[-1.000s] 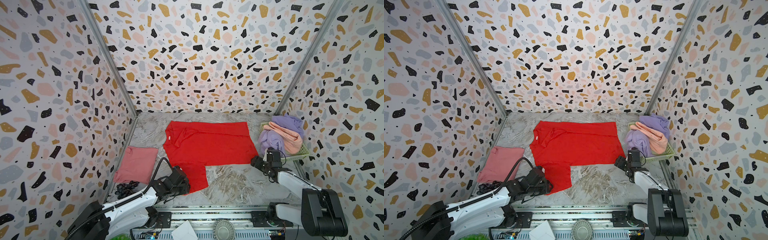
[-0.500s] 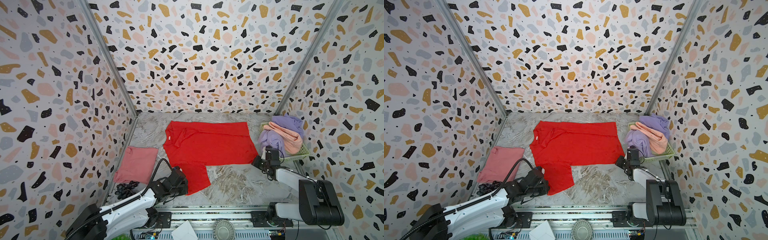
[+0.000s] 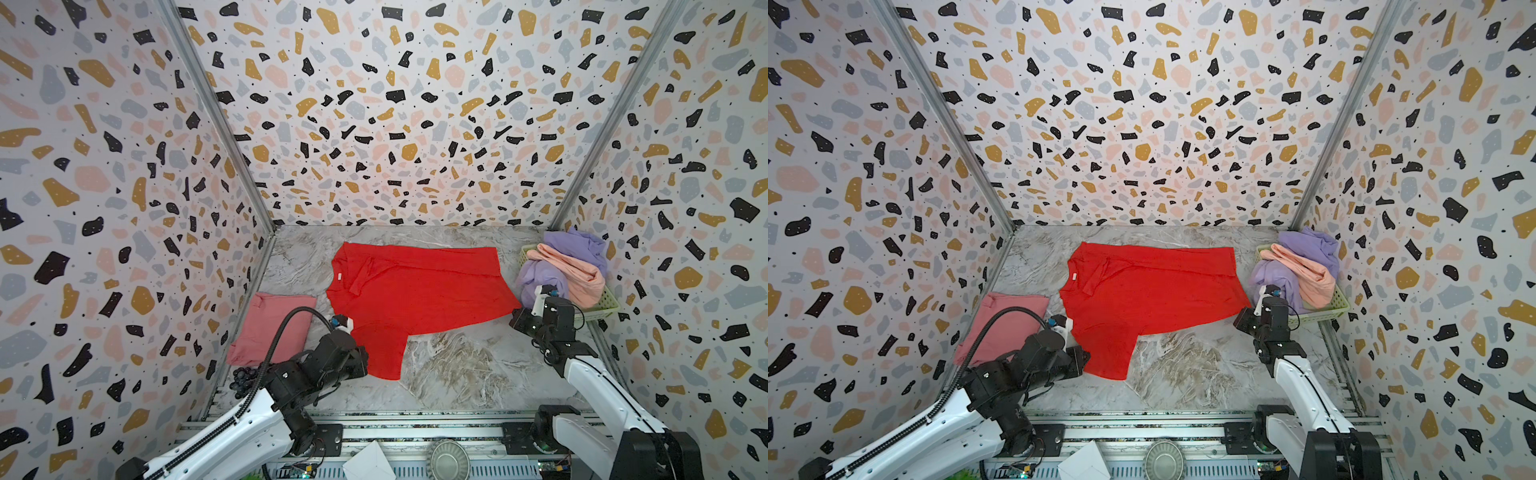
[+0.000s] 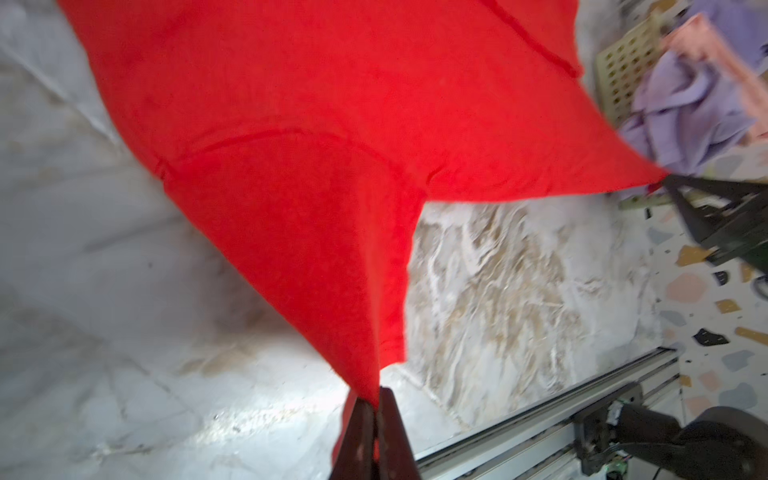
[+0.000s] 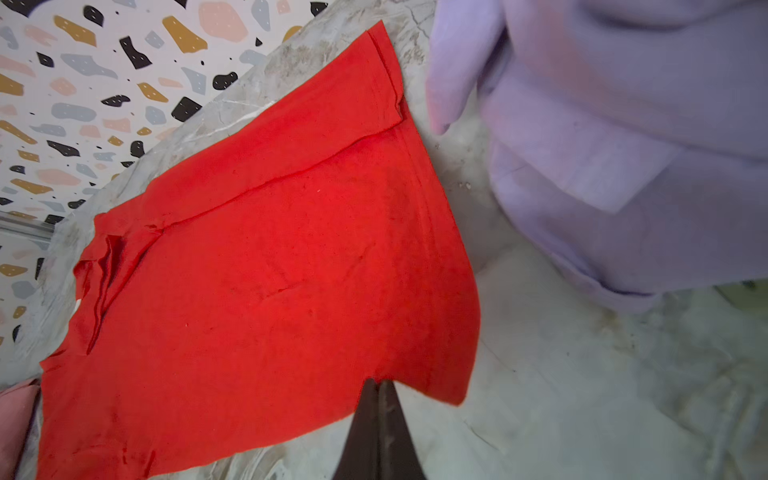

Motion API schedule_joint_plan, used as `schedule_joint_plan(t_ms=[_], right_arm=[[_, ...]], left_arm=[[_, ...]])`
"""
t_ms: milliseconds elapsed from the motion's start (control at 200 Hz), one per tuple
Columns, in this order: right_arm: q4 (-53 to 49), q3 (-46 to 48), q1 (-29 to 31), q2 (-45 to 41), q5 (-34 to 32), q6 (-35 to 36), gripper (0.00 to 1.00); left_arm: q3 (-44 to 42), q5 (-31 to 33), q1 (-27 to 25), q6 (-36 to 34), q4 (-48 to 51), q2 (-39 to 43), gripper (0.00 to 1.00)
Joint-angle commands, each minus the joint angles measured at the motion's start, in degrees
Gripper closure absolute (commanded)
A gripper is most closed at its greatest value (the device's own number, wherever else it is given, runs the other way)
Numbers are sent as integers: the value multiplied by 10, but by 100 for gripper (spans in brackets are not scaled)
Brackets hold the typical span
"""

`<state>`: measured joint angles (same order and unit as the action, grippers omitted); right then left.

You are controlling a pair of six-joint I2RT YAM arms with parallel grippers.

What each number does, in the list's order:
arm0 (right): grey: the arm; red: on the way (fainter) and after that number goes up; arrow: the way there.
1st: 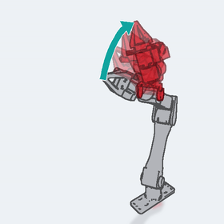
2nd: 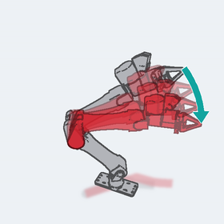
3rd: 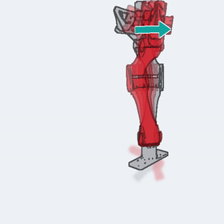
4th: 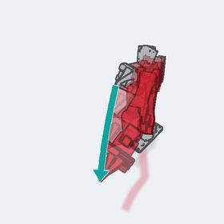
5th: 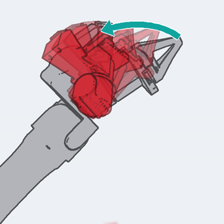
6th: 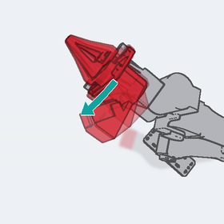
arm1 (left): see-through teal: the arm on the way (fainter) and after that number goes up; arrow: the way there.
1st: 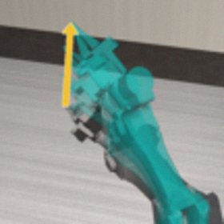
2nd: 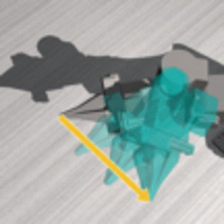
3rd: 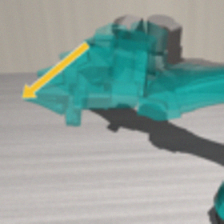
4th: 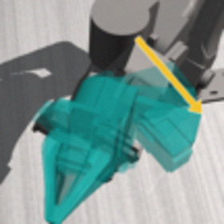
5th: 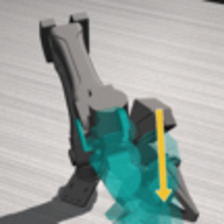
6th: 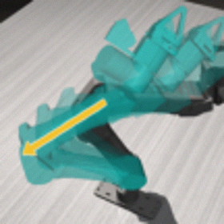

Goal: Fold and stack the t-shirts
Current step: 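Pinch the near hem corners with both grippers and lift them, then carry the held hem over the shirt toward its far edge with both grippers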

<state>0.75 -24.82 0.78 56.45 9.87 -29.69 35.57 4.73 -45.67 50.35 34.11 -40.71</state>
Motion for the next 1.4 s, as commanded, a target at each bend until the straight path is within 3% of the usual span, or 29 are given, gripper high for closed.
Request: schedule_joint_plan(t_ms=[0,195,345,476,696,1046,1076,1101,1156,1176,1201,1397], right_arm=[[-6,-30,2,26,5,15,100],[40,-113,3,138,11,21,100],[66,-172,2,225,15,12,100],[70,-226,-4,289,19,6,100],[82,-297,-17,390,37,-2,100],[90,-409,-24,507,56,-17,99],[89,-419,-26,515,60,-17,91],[87,-427,-27,521,62,-17,75],[83,-440,-33,525,69,-17,38],[83,-440,-34,524,70,-17,31],[86,-439,-35,520,71,-16,30],[103,-395,-35,471,77,-2,30]], left_arm=[[92,59,22,-104,-8,-56,100],[178,45,103,-216,-100,-180,100],[200,55,169,-238,-200,-247,100],[229,7,220,-255,-273,-308,100],[337,-1,263,-329,-247,-439,100],[423,-80,336,-317,-294,-582,100],[441,-77,341,-312,-289,-602,78],[460,-70,345,-310,-278,-619,55],[503,-65,354,-309,-253,-655,31],[517,-66,357,-309,-247,-666,19],[530,-68,360,-309,-244,-675,1],[511,-61,364,-294,-278,-656,0]])
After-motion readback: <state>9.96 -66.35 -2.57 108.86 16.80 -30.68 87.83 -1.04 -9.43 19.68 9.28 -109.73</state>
